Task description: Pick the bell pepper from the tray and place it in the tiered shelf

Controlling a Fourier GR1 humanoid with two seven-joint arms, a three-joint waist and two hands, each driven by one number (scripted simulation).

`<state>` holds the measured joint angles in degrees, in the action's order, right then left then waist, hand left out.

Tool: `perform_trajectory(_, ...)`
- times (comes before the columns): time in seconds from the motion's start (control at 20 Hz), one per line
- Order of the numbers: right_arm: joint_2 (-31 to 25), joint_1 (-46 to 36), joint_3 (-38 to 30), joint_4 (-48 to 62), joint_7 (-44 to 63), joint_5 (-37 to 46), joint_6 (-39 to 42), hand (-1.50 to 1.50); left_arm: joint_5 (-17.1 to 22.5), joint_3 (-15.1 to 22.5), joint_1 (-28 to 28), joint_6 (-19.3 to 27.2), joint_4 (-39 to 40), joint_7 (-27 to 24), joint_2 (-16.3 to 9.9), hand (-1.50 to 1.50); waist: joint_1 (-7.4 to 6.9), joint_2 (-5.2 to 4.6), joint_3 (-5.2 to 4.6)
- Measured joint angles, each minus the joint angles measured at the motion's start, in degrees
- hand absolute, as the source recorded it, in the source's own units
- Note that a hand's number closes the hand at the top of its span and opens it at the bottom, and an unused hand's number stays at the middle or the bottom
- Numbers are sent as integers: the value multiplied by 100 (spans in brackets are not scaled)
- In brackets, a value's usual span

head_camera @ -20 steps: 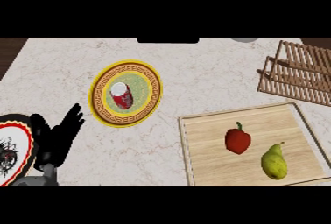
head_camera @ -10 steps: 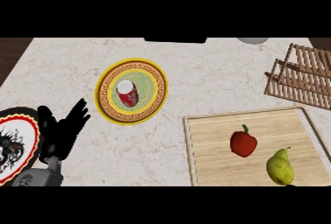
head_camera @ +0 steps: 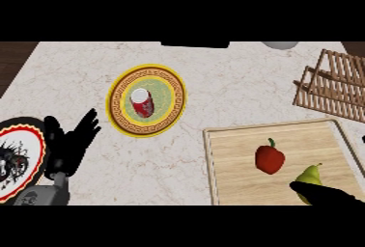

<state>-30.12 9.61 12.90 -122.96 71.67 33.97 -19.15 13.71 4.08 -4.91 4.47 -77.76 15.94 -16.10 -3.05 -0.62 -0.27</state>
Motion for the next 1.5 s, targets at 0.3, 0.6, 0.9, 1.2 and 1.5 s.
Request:
perform_trajectory(0.3, 701, -408, 212, 722, 28, 490, 382, -150, -25, -60, 57, 33, 6, -52, 3, 0, 71, 27, 9)
perform_trajectory(0.6, 1558, -746, 176, 1326, 23, 1325, 722, -150, -11, -101, 138, 63, -27, -34, 44, 0, 158, 50, 15)
perform_trajectory(0.9, 2456, -1145, 107, 1844, 3, 2156, 1033, -150, -59, -109, 190, 91, -37, -69, 93, 0, 218, 68, 30)
perform_trajectory(1.2, 2871, -1346, -90, 2241, -28, 2624, 1293, -150, -82, -189, 216, 48, 35, -197, 78, 0, 260, 76, 40)
perform_trajectory(1.5, 2977, -1615, -390, 2658, -57, 2852, 1508, -150, -45, -251, 223, -19, 28, -143, 60, 0, 263, 76, 40)
